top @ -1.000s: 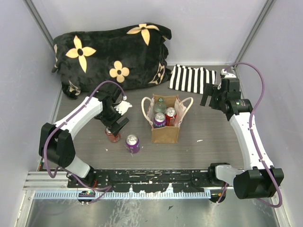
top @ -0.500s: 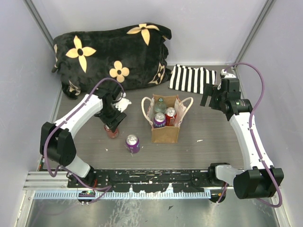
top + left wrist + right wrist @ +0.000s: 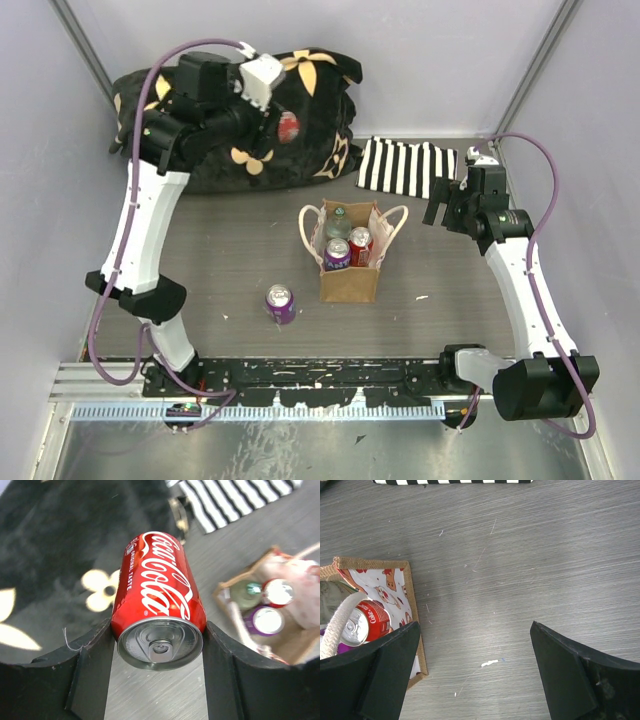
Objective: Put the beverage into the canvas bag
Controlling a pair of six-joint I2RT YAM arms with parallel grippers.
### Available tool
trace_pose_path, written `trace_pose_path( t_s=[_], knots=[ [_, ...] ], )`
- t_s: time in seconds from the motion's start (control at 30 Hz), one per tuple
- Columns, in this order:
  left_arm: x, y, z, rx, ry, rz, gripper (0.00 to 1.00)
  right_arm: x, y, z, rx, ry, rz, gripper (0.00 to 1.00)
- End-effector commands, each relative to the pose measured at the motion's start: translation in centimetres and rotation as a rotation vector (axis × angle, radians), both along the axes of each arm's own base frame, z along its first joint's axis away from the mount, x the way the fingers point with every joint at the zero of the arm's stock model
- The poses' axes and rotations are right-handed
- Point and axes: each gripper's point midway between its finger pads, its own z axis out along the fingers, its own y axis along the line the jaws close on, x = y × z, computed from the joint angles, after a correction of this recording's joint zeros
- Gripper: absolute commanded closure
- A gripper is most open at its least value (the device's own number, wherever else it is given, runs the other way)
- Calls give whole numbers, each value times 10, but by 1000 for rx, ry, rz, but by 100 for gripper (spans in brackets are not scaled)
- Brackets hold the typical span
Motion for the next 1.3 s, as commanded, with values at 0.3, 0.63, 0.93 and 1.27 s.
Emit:
trace_pose_path(
  t_s=[0.3, 0.63, 0.93, 1.27],
  knots=[
    [-75, -170, -48, -5, 69, -385, 100, 1, 7, 28, 49, -87, 9, 2],
    [-89, -203, -112, 75, 204, -449, 100, -4, 6, 25, 45, -85, 3, 2],
    [-114, -202, -145, 152, 296, -507, 100, -6, 5, 21, 39, -75, 2, 2],
    [-144, -205, -171, 208, 381, -572, 100, -10, 4, 15, 37, -67, -2, 2]
  ],
)
